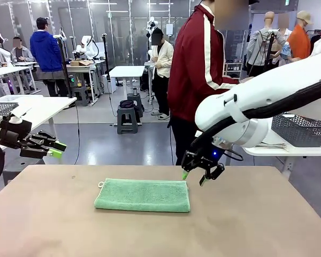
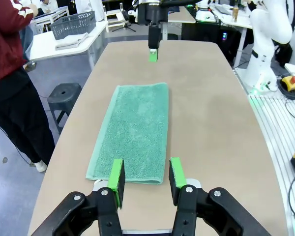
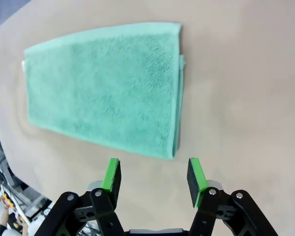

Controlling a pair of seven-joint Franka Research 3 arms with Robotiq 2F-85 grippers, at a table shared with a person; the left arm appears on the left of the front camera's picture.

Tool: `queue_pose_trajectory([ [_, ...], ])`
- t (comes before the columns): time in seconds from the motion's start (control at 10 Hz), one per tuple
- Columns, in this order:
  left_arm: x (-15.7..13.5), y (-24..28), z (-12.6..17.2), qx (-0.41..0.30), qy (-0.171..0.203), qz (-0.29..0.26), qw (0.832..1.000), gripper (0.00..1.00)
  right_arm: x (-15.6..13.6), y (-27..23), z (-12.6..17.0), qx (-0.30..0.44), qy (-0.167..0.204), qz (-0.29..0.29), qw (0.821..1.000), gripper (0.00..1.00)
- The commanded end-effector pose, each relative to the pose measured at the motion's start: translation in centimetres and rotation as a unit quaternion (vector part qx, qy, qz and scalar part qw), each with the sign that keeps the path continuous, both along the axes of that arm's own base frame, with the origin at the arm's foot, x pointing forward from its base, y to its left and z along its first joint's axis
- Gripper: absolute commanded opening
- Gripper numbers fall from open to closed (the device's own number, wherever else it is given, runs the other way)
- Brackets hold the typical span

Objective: Fold the towels and place them in the basket.
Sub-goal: When a person lays out a Towel with hook on the table, fold it in half twice.

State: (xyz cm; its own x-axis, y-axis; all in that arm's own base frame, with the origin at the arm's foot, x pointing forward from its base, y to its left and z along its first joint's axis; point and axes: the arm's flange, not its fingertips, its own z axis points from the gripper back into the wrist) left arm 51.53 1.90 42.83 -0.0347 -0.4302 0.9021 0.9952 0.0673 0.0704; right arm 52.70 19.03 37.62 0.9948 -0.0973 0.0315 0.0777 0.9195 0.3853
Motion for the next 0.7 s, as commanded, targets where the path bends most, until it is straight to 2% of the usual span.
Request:
queue_pose_trajectory([
  [0.0, -0.3, 0.0, 0.2, -0.005, -0.001, 0.003, 1.000, 0.48, 1.8, 1.0, -1.4, -0.008, 0.000, -0.037, 0.999, 0.69],
  [0.2, -0.3, 0.0, 0.2, -0.005, -0.001, 0.003, 1.000, 0.48, 2.8, 2.0, -3.4, -0.028, 0.001, -0.063, 0.998, 0.69],
  [0.6, -0.3, 0.0, 0.2, -0.005, -0.001, 0.003, 1.000, 0.48, 4.1, 3.5, -7.2, -0.058, -0.005, -0.068, 0.996, 0.69],
])
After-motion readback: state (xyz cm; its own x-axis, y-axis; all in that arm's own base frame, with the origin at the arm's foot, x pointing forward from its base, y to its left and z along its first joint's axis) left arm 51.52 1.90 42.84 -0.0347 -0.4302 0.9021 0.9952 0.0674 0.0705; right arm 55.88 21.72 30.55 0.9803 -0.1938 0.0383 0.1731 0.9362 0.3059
